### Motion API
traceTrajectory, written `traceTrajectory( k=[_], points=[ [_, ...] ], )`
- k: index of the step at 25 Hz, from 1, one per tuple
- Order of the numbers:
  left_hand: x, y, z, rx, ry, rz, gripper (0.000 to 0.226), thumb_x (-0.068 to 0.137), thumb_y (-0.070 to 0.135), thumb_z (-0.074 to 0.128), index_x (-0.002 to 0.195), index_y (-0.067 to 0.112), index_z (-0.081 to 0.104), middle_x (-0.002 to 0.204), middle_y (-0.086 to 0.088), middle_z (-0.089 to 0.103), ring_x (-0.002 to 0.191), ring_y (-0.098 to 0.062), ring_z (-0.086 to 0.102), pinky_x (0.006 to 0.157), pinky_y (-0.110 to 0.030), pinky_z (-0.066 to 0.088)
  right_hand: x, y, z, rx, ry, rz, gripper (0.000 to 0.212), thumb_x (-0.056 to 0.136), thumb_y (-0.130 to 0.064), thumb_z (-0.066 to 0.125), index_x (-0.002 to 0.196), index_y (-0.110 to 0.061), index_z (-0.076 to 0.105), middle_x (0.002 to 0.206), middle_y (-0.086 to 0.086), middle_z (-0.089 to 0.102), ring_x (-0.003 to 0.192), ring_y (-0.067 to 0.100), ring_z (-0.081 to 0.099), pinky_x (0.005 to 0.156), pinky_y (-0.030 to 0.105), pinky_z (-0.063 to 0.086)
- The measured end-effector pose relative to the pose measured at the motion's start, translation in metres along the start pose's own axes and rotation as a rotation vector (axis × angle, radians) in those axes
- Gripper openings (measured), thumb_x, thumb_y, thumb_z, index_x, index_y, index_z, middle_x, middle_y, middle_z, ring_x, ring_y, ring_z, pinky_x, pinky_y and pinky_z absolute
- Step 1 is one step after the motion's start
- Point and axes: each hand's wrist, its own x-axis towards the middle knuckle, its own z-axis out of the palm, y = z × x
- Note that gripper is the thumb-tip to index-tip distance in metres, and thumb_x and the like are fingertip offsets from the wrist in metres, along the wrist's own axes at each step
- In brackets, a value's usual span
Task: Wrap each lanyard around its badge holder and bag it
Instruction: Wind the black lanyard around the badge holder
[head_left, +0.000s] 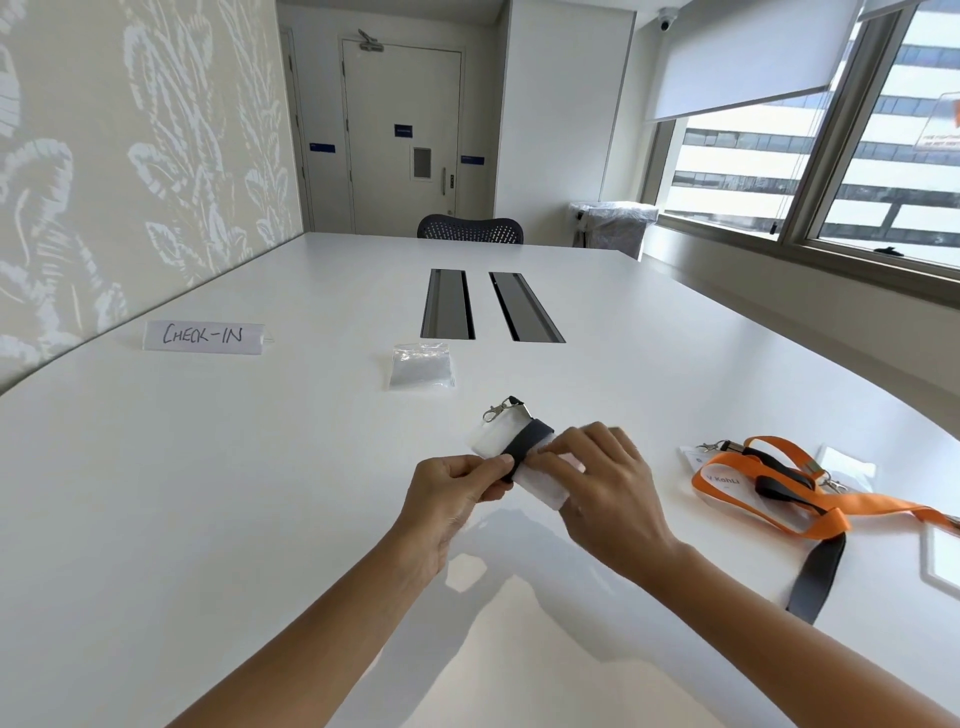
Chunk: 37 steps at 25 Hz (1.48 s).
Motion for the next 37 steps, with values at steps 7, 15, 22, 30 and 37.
traceTrajectory(
  k=[7,15,22,30,37],
  points=[
    [-0.001,0.000,-0.021,0.459,0.063,0.360,0.015,0.079,0.036,0.074,0.074,0.022,0.073,0.068,0.012,0.072,0.068,0.002,0.065,0.072,-0.015,0.046,0.002,0.009,-0.010,0.643,-0.122,0.636,0.026,0.088,-0.015,0.066,0.111,-0.025,0.059,0.110,-0.013,0.063,0.106,0.006,0.058,0.090,0.025,0.045],
    [-0.009,-0.008,-0.027,0.660,0.112,0.524,0.009,0.082,0.036,0.073,0.083,0.028,0.070,0.072,0.014,0.069,0.077,-0.001,0.063,0.092,-0.028,0.037,0.013,0.002,0.003,0.886,-0.317,0.884,0.027,0.079,-0.011,0.079,0.100,-0.025,0.067,0.089,0.006,0.074,0.084,0.026,0.071,0.081,0.033,0.055],
    [-0.012,-0.005,-0.050,0.635,0.150,0.275,0.012,0.079,0.027,0.076,0.078,0.015,0.074,0.059,0.007,0.069,0.057,0.001,0.064,0.050,-0.004,0.039,0.022,-0.030,0.019,0.936,-0.443,1.088,0.028,0.078,-0.013,0.080,0.102,-0.011,0.066,0.098,0.008,0.064,0.072,0.020,0.067,0.079,0.034,0.060],
    [-0.023,-0.018,-0.062,0.717,0.224,0.134,0.013,0.075,0.020,0.079,0.072,0.012,0.069,0.058,0.001,0.070,0.059,-0.006,0.068,0.054,-0.013,0.046,0.024,-0.059,0.036,0.694,-0.591,0.924,0.040,0.081,-0.025,0.077,0.117,-0.011,0.065,0.108,0.005,0.066,0.099,0.022,0.063,0.087,0.030,0.051],
    [-0.025,-0.023,-0.057,0.732,0.257,0.166,0.018,0.077,0.021,0.078,0.075,0.011,0.064,0.068,0.000,0.070,0.071,-0.016,0.067,0.068,-0.031,0.052,0.014,-0.065,0.042,0.573,-0.593,0.784,0.042,0.089,-0.032,0.068,0.129,-0.025,0.057,0.125,0.003,0.044,0.119,0.020,0.043,0.090,0.022,0.033]
  ],
)
